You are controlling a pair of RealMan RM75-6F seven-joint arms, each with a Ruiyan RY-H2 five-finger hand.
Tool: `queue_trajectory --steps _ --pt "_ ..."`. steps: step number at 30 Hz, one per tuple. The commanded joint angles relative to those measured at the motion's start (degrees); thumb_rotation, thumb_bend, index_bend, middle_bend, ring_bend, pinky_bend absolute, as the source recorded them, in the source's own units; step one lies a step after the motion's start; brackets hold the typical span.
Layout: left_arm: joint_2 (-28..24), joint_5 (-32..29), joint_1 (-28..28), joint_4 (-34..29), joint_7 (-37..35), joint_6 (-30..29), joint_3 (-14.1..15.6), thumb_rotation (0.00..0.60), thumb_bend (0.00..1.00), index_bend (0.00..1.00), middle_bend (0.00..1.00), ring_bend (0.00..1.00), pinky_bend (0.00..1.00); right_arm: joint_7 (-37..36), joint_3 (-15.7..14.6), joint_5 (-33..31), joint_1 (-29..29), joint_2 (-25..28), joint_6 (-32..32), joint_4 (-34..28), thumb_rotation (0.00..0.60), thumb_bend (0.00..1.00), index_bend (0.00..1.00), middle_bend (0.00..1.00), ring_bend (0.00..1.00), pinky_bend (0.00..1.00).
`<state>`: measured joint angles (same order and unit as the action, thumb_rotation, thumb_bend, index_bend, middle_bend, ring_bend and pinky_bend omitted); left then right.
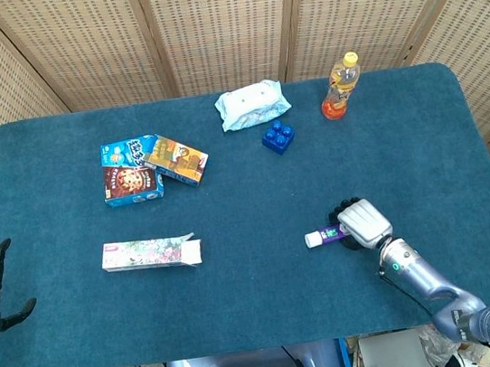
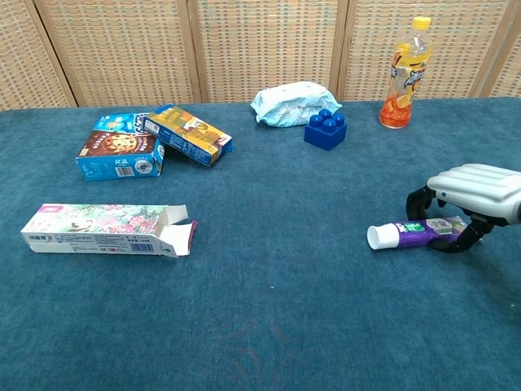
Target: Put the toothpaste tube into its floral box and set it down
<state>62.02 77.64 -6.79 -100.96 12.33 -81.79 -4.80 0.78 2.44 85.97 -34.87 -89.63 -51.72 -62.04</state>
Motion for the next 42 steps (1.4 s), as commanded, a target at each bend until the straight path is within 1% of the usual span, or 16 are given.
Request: queue_trajectory --steps 1,4,9,12,15,18,20,24,27,30,33,39,41,42 --pt "0.07 -0.17 -0.15 0.04 0.12 0.21 -0.02 0.6 0.22 0.0 0.0 0.0 0.0 -1.69 -0.44 0.91 0.41 0.76 -1.79 -0.66 0.6 0.51 0.57 0.58 0.43 0.38" --pt "0.1 -0.24 -0.34 0.09 0.11 0.57 0.07 0.6 0.22 0.0 0.0 0.0 0.0 -3.86 -0.95 2.23 1.05 2.06 -4.29 -1.96 0.6 0.51 0.59 0.6 0.45 0.4" --pt "0.08 0.05 -1.06 0.21 0.42 1.46 0.09 0.6 0.22 0.0 0.0 0.0 0.0 -5.02 -1.43 3.96 1.76 4.38 -7.54 -4.05 0.6 0.51 0.59 0.61 0.45 0.41" --pt "-0.3 3.04 -3.75 1.79 -1.37 4.2 -0.2 0.6 0.22 0.0 0.0 0.0 0.0 -4.38 -1.79 5.57 2.37 7.41 -10.41 -6.86 0.6 0.51 0.59 0.61 0.45 0.41" --pt "-0.5 6.31 -7.29 4.63 -4.25 8.47 -0.14 0.6 0.22 0.0 0.0 0.0 0.0 -2.57 -1.98 6.25 2.79 9.98 -11.82 -9.55 0.6 0.51 0.59 0.61 0.45 0.41" --pt "0.59 10.06 -12.55 9.18 -7.56 15.44 0.55 0.6 0.22 0.0 0.0 0.0 0.0 0.73 -1.81 6.13 3.36 12.38 -12.9 -12.31 0.6 0.52 0.59 0.61 0.45 0.41" --pt "1.89 12.67 -16.06 12.48 -10.87 19.93 1.37 0.6 0.22 0.0 0.0 0.0 0.0 2.86 -1.57 5.54 3.68 13.5 -13.08 -13.91 0.6 0.52 0.59 0.61 0.45 0.41" --pt "6.53 15.59 -20.89 18.58 -15.23 24.98 2.4 0.6 0.22 0.0 0.0 0.0 0.0 5.08 -1.25 4.24 4.13 14.98 -12.8 -16.17 0.6 0.52 0.6 0.61 0.45 0.41" --pt "8.8 15.3 -22.82 21.06 -15.97 27.42 2.55 0.6 0.22 0.0 0.0 0.0 0.03 5.95 -1.22 3.84 4.35 15.54 -12.73 -17.01 0.6 0.52 0.59 0.61 0.45 0.41" --pt "11.76 13.39 -24.89 23.08 -14.63 30.61 2.1 0.6 0.22 0.0 0.0 0.0 0.05 6.99 -1.24 3.57 4.62 16.17 -12.81 -17.69 0.6 0.53 0.59 0.61 0.45 0.41" --pt "13.91 11.48 -27.08 23.77 -14.38 34.46 1.96 0.6 0.23 0.0 0.0 0.0 0.07 7.11 -1.2 3.47 4.89 16.65 -13.09 -18.17 0.6 0.54 0.59 0.61 0.45 0.41" --pt "16.78 9.32 -29.04 25.14 -11.2 36.63 1.82 0.6 0.22 0.0 0.0 0.0 0.13 7.31 -1.3 3.59 5.2 17.4 -13.34 -18.4 0.6 0.54 0.59 0.61 0.45 0.41" --pt "17.6 8.15 -29.36 25.38 -9.47 37.07 1.68 0.6 0.22 0.0 0.0 0.02 0.17 7.23 -1.3 3.66 5.33 17.58 -13.53 -18.45 0.6 0.54 0.59 0.61 0.45 0.41" --pt "18.36 7.16 -29.59 25.64 -8.74 37.42 1.35 0.6 0.22 0.0 0.01 0.05 0.21 7.07 -1.29 3.67 5.39 17.77 -13.62 -18.53 0.6 0.55 0.59 0.61 0.45 0.41"
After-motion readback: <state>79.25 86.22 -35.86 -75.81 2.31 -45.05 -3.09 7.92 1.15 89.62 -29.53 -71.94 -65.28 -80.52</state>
